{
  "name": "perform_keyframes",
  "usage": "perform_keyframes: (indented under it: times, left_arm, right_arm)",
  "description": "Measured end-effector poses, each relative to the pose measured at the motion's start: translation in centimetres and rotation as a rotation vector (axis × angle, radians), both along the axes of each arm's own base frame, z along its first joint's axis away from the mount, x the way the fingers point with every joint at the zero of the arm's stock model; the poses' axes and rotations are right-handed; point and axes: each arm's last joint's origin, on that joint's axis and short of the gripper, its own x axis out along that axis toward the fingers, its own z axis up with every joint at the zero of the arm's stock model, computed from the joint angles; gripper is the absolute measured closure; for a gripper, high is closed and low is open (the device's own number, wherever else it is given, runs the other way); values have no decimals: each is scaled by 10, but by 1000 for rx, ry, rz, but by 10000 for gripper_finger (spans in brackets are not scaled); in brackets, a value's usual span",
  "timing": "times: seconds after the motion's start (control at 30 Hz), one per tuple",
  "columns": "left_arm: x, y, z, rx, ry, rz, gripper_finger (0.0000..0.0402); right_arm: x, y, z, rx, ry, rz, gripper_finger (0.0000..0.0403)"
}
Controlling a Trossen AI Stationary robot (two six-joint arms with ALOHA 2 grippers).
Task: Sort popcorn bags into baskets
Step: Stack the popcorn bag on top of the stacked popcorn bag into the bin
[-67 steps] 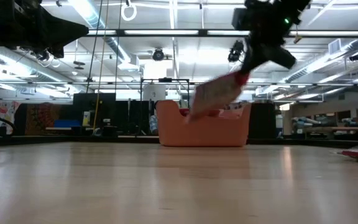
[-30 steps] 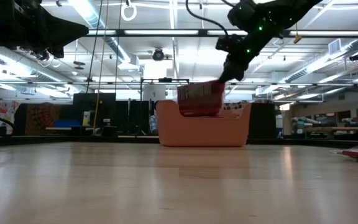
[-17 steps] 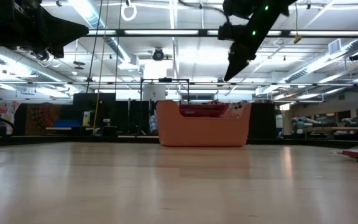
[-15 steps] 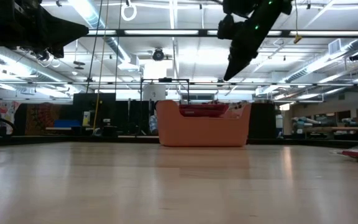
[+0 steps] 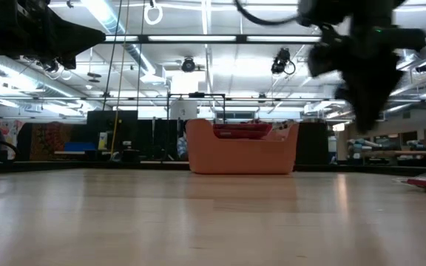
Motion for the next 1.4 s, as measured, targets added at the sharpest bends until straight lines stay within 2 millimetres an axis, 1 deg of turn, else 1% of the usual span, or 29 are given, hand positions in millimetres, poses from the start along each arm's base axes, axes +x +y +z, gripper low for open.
perform_keyframes:
  times: [0.17,0.27,0.33,0.43,0.53,0.67,0.73,0.8,0.87,0.9,1.03,1.13,1.27,1.33,1.4]
  left_arm:
    - [0,0,0,0,0,0,383]
    - [0,0,0,0,0,0,383]
    - [0,0,0,0,-1,0,383]
    - [0,0,0,0,-1,0,383]
    - [0,0,0,-1,-2,0,383]
    - [0,0,0,0,-1,0,383]
    - [0,0,0,0,-2,0,383]
    - [0,0,0,0,-2,0,383]
    - [0,0,0,-2,-1,10,383]
    - [0,1,0,-3,-1,18,383]
    - [0,1,0,-7,1,42,383]
    - [0,1,0,-7,1,42,383]
    - [0,1,0,-7,1,42,383]
    - [0,1,0,-7,1,42,383]
    - [0,1,0,-7,1,42,383]
  right_arm:
    - [-25,32,-33,90,126,30,277]
    - [-38,48,-45,135,176,63,277]
    - [-44,55,-51,128,185,83,279]
    - [-48,59,-59,75,153,116,279]
    - [-50,55,-68,0,111,148,279]
    - [-45,39,-73,-127,57,184,280]
    - [-40,26,-74,-277,27,195,280]
    - [-32,14,-72,-468,-26,192,280]
    - [-18,5,-64,-622,-129,171,280]
    - [-10,2,-59,-669,-187,164,280]
    - [10,-2,-41,-728,-299,185,280]
    - [16,-3,-31,-738,-340,134,280]
    - [17,-3,-30,-707,-366,36,280]
    - [17,-3,-33,-681,-366,-27,280]
    - [21,-3,-41,-664,-354,-52,280]
